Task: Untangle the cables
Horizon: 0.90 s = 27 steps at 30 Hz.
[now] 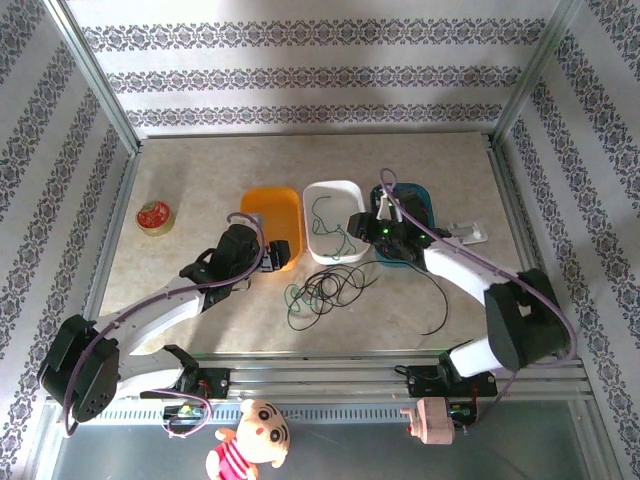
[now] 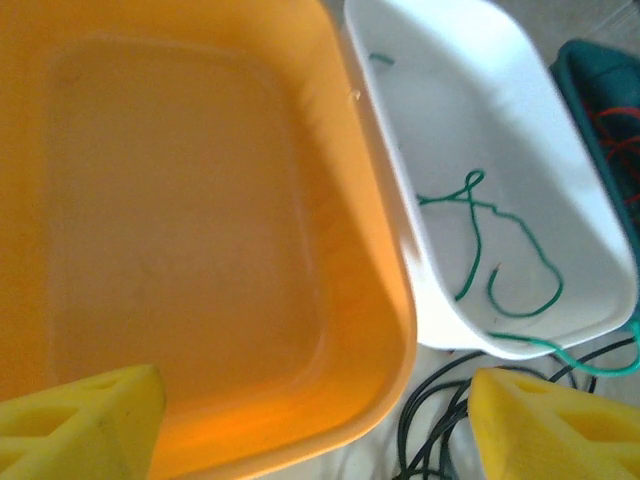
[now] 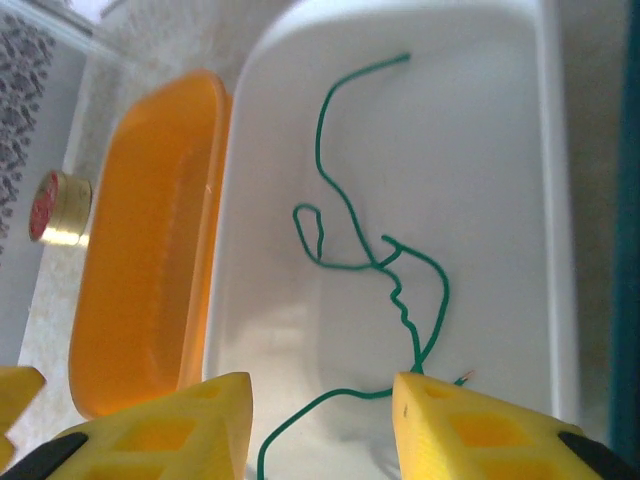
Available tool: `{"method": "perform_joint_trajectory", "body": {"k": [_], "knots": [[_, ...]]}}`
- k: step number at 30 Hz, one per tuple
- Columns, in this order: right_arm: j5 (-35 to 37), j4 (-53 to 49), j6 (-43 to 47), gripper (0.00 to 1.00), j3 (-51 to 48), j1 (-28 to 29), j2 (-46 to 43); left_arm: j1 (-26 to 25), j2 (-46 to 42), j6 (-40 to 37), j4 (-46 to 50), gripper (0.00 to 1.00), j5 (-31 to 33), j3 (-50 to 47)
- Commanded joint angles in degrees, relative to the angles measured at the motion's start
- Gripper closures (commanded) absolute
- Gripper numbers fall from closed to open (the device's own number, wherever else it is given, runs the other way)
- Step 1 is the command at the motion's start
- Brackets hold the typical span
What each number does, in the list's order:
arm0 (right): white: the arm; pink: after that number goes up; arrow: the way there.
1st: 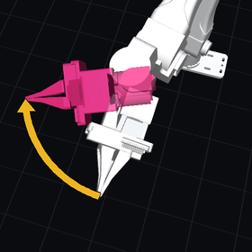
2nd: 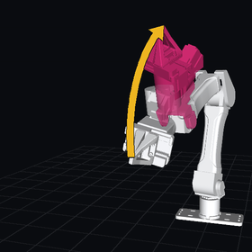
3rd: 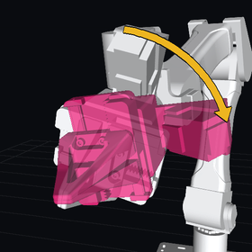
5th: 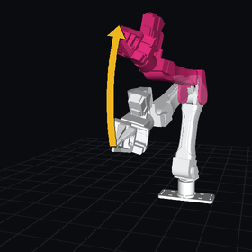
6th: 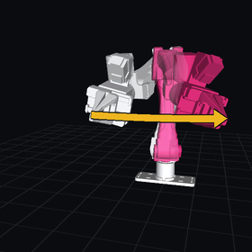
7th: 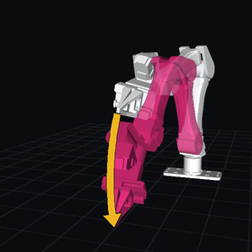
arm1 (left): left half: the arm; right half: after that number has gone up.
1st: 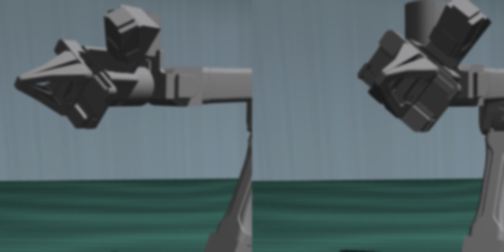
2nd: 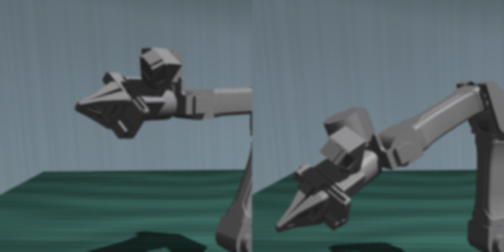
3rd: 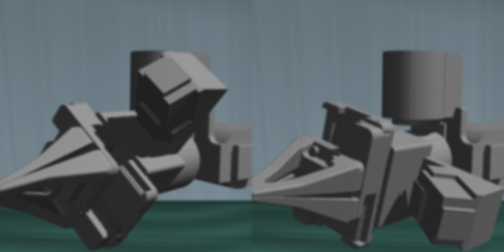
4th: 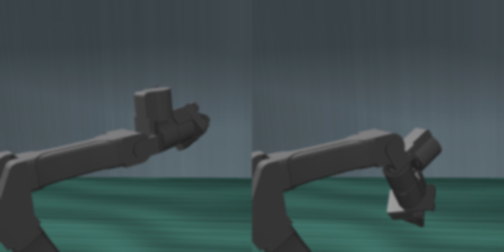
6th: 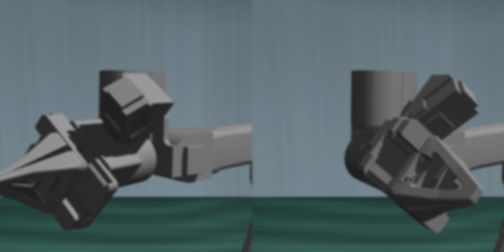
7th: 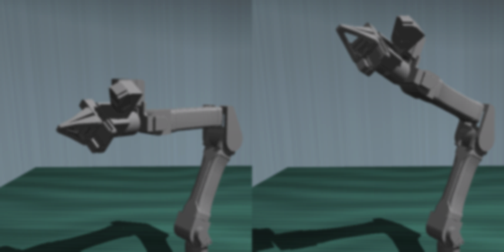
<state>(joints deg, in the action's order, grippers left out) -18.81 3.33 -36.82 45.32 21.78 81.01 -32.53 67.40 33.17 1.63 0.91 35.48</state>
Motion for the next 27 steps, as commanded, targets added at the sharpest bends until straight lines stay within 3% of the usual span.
{"method": "perform_joint_trajectory", "body": {"k": [1, 10, 18, 27], "knots": [[5.3, -1.4, 1.7, 0.59, -2.2, 0.3, -5.1, -1.0, -1.0, -1.5, 6.3, 0.21, -0.4, -1.1], [6.7, -4.1, 2.3, 0.59, -3.6, -0.2, -7.4, -4.8, 5.5, -1.8, 9.4, 0.21, -7.6, -1.2], [6.9, -5.9, 2.8, 0.59, -1.1, -0.7, -6.1, -8.2, 11.3, -0.5, 10.7, 0.24, -6.4, -1.1], [5.9, -6.0, 3.1, 0.59, -1.4, -0.9, -6.3, -8.3, 9.6, -2.4, 14.0, 0.25, -2.8, 1.4]]}}
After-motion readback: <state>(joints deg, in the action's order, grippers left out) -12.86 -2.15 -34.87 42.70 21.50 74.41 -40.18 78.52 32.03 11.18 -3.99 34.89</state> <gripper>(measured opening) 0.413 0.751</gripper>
